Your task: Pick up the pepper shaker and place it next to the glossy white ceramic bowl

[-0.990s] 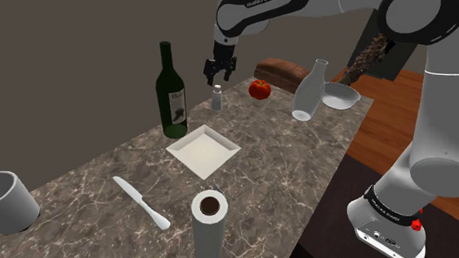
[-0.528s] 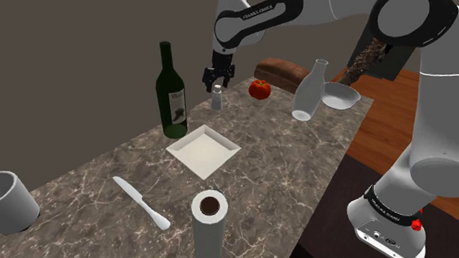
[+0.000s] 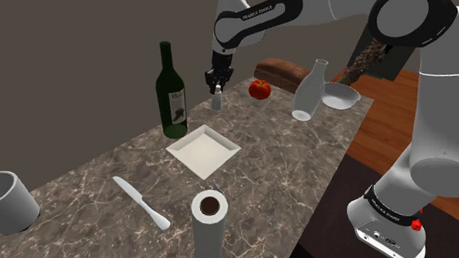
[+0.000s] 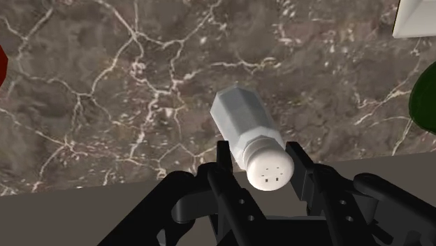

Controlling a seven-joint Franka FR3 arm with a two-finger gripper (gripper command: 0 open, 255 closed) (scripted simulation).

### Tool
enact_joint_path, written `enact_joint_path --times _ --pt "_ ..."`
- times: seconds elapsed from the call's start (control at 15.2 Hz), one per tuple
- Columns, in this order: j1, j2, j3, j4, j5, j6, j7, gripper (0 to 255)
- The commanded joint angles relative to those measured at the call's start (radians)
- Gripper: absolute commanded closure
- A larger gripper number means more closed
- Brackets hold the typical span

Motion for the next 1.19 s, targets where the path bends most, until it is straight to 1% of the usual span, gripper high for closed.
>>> enact_joint_path --times 0.0,0.46,1.12 --pt "0.000 0.000 0.000 0.000 0.000 0.000 0.000 255" --pt "0.000 0.000 0.000 0.000 0.000 0.000 0.000 255" --pt "-0.001 -0.042 0.001 0.072 0.000 -0.114 0.007 255"
